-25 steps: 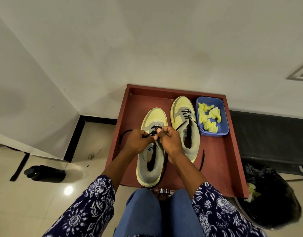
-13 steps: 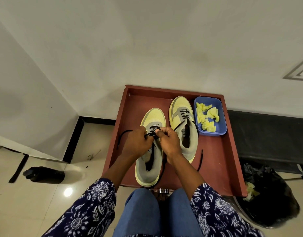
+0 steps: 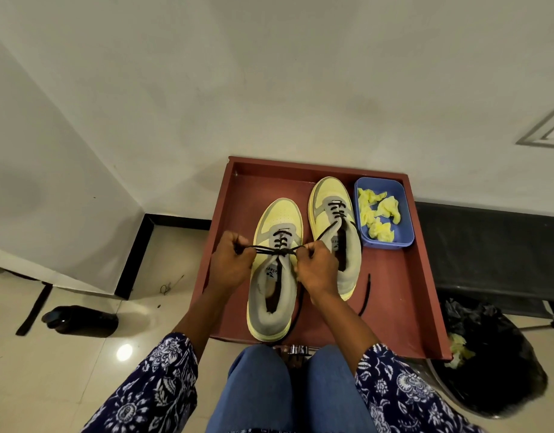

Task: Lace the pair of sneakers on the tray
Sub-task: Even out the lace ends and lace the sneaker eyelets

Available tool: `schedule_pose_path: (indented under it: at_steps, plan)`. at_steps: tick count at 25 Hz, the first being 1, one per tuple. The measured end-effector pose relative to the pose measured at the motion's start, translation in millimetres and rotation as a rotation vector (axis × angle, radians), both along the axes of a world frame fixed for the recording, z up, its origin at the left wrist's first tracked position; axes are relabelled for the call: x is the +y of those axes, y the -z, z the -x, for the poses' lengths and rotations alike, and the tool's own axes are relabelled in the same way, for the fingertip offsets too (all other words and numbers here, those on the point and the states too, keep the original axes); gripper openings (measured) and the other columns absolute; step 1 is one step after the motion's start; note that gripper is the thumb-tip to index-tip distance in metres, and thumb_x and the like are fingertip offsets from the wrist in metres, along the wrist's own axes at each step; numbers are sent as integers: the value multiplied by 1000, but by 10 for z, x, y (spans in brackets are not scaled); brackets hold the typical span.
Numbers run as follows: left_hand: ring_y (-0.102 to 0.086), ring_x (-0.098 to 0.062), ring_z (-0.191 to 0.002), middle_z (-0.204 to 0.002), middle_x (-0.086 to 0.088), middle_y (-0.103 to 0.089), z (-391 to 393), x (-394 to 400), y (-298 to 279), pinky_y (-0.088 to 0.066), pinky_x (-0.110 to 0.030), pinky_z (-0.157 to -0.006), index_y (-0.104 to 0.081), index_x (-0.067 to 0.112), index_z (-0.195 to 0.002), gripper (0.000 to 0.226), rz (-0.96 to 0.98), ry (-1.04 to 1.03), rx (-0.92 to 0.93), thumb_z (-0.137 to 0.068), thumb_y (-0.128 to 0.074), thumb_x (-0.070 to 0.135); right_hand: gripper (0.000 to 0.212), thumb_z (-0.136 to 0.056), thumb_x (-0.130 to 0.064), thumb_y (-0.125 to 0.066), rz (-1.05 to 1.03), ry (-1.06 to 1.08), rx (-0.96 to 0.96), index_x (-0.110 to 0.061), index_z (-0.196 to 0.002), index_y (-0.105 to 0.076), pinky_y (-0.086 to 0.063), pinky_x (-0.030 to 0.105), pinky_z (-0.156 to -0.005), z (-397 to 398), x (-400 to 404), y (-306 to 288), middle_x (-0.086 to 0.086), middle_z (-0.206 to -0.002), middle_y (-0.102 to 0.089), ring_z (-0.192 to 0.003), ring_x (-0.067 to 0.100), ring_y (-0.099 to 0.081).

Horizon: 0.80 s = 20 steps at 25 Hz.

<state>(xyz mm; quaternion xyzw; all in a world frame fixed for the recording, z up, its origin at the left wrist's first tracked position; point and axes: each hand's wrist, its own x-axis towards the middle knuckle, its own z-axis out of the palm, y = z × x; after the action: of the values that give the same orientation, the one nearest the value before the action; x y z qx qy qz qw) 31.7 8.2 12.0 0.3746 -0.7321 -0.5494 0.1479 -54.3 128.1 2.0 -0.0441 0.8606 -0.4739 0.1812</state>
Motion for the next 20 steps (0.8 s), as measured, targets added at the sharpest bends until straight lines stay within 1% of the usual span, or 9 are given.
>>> schedule_pose_path:
  at_steps: [2,4,7,10,12,14,16,18,20]
  plan:
    - [-50,-12,-68,-81,-4,-55,4,11,13,-45,-18,-58,-53,5,-99,17,-194,32,58,-88,-46,-5,8,-86,-7,-50,45,-59,-39,-11,-89,-56,-54,47,-75,17,13,-14,9,-83,-65,-77,33,-64]
    - [-49,-5,-64,-76,-1,-54,16,7,10,-43,-15,-59,-58,4,-100,21,-233,122,39,-91,-41,-5,21,-85,-2,-50,42,-171,-40,-13,-99,-62,-54,46,-82,41,22,-55,6,-94,-66,-84,29,-64]
    - [-53,9,-63,-77,5,-54,13,-23,1,-42,-6,-62,-57,8,-97,16,-187,266,29,-94,-43,0,20,-84,-3,-56,-12,-313,58,-5,-101,-68,-49,31,-92,89,43,-80,9,-107,-69,-98,21,-63]
    - [-56,-1,-74,-80,2,-58,-20,-90,45,-47,-22,-76,-58,19,-87,19,-143,312,-7,-93,-49,4,12,-85,-4,-59,-26,-342,126,-2,-93,-69,-44,20,-81,114,75,-116,10,-99,-70,-95,20,-63]
    - [-59,-11,-82,-83,2,-61,-33,-122,62,-49,-29,-84,-60,23,-83,22,-101,283,-16,-91,-52,4,10,-87,-5,-59,-33,-312,131,-1,-89,-67,-44,22,-81,139,80,-149,10,-96,-70,-90,18,-62]
    - [-61,-12,-84,-85,4,-62,-44,-107,32,-50,-28,-84,-60,23,-81,23,-107,245,13,-90,-52,3,9,-89,-6,-56,-45,-253,130,-5,-90,-65,-47,28,-83,142,59,-155,9,-94,-69,-86,16,-60]
    - [-61,-10,-83,-84,3,-61,-50,-82,21,-50,-23,-80,-59,21,-83,21,-117,217,44,-91,-51,3,11,-89,-6,-52,-36,-182,120,-13,-85,-59,-52,35,-82,157,37,-121,7,-88,-67,-83,23,-64]
    - [-58,-8,-78,-83,1,-60,-62,-80,38,-48,-19,-73,-57,19,-86,20,-146,205,75,-93,-48,3,17,-89,-7,-50,29,-71,26,-18,-77,-53,-54,41,-75,171,33,-116,3,-83,-63,-82,28,-64]
    - [-55,-6,-71,-80,-1,-59,-61,-86,40,-46,-21,-70,-56,19,-87,22,-232,184,122,-94,-44,2,22,-91,-10,-49,184,93,-162,-22,-74,-52,-50,33,-61,178,23,-138,2,-81,-60,-72,21,-60]
